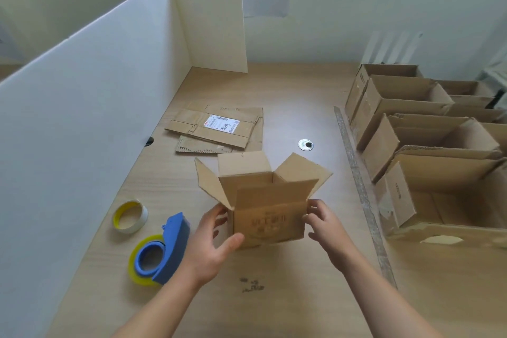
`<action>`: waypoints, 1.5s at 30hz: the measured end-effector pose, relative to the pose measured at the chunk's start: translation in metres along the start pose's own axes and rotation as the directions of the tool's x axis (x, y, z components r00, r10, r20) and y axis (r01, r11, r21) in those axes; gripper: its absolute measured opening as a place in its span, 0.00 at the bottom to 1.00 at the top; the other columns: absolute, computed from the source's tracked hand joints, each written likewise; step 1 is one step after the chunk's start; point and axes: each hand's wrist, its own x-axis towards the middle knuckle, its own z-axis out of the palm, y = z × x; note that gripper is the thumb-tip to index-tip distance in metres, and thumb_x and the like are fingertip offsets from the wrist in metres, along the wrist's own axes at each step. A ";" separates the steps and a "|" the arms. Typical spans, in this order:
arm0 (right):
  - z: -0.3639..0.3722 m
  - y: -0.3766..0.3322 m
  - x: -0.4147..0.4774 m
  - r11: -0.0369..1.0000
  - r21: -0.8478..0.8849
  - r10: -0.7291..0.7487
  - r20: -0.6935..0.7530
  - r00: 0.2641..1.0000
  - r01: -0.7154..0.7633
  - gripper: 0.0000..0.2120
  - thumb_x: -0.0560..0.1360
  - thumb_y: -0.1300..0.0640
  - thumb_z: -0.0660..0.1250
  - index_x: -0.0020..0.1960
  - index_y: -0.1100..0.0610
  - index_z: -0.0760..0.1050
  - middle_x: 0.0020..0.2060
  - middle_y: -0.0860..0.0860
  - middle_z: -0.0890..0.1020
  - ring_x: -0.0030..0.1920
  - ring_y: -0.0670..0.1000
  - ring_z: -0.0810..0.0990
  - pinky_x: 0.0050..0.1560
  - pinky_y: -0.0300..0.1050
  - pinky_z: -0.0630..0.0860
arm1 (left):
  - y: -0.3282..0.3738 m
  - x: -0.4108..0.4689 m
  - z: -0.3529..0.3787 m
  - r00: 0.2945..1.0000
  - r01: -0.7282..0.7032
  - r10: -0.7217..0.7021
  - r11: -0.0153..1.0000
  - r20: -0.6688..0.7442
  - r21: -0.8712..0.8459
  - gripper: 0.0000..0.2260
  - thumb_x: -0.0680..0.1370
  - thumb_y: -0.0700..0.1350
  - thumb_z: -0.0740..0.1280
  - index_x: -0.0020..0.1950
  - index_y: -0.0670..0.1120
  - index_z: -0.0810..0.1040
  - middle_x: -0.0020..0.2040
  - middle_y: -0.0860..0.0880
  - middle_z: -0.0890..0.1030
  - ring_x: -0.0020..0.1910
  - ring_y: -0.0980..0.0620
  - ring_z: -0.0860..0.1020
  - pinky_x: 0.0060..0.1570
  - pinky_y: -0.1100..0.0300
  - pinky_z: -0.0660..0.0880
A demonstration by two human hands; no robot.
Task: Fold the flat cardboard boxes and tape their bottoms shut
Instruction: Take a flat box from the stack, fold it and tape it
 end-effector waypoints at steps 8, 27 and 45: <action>-0.008 0.008 -0.017 0.973 0.092 -0.217 0.071 0.974 0.210 0.21 0.77 0.47 0.60 0.70 0.39 0.71 0.65 0.41 0.78 0.66 0.43 0.75 0.63 0.47 0.72 | -0.012 -0.015 -0.007 0.999 0.044 -0.044 0.998 0.000 -0.055 0.39 0.70 0.61 0.72 0.76 0.66 0.57 0.66 0.69 0.69 0.65 0.68 0.71 0.55 0.67 0.73; -0.004 0.013 0.021 0.981 -0.054 -0.191 -0.128 0.973 0.185 0.08 0.81 0.49 0.63 0.57 0.44 0.78 0.43 0.35 0.80 0.49 0.40 0.78 0.61 0.49 0.75 | 0.007 0.102 -0.045 0.998 0.058 -0.029 0.849 -0.064 0.524 0.37 0.77 0.56 0.70 0.80 0.46 0.58 0.78 0.46 0.60 0.76 0.45 0.58 0.74 0.50 0.57; 0.009 -0.011 0.064 0.971 -0.136 -0.211 -0.112 0.971 0.195 0.12 0.84 0.48 0.54 0.61 0.45 0.76 0.56 0.36 0.78 0.61 0.37 0.74 0.54 0.29 0.67 | -0.004 0.060 0.002 0.954 0.095 0.010 0.938 -0.300 0.333 0.04 0.81 0.53 0.64 0.52 0.56 0.78 0.45 0.56 0.78 0.43 0.60 0.76 0.42 0.59 0.72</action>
